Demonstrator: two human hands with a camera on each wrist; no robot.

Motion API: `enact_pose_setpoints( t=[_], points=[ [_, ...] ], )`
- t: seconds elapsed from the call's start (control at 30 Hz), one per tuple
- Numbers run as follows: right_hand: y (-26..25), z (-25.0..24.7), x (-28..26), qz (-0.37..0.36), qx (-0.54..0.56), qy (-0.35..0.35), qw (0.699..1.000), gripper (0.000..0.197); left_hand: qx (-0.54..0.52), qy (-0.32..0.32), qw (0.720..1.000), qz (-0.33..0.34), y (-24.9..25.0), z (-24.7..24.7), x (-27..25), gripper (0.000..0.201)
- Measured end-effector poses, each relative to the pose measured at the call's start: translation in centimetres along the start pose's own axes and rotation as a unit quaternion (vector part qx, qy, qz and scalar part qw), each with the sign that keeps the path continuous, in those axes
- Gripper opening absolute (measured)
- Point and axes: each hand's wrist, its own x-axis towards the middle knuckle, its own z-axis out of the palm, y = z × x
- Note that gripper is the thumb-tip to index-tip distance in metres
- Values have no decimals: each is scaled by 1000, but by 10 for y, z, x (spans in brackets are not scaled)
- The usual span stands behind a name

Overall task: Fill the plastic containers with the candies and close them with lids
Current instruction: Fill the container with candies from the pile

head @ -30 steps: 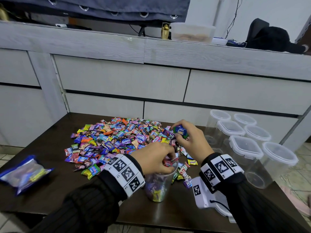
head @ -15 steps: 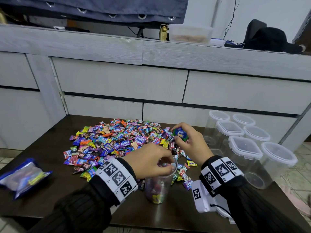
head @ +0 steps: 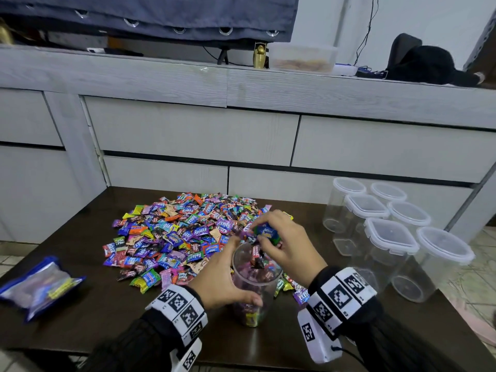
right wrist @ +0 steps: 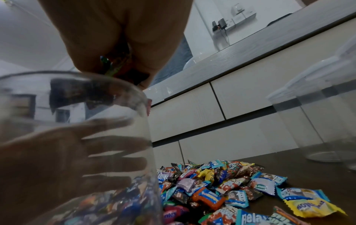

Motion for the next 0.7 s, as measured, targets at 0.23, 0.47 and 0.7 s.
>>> enact_pose_setpoints(
  t=[0.23,0.47,0.7],
  points=[
    [-6,10,-8,-34,-25,-99,994,22,-52,8,999,-10,-11,10,3,59],
    [-10,7,0,-40,-92,-208,973,23,-119,-21,993,-14,-10,5,10,73],
    [-14,3,8,-43,-93,-265,959,24,-106,-24,994,-23,-13,6,10,72]
  ],
)
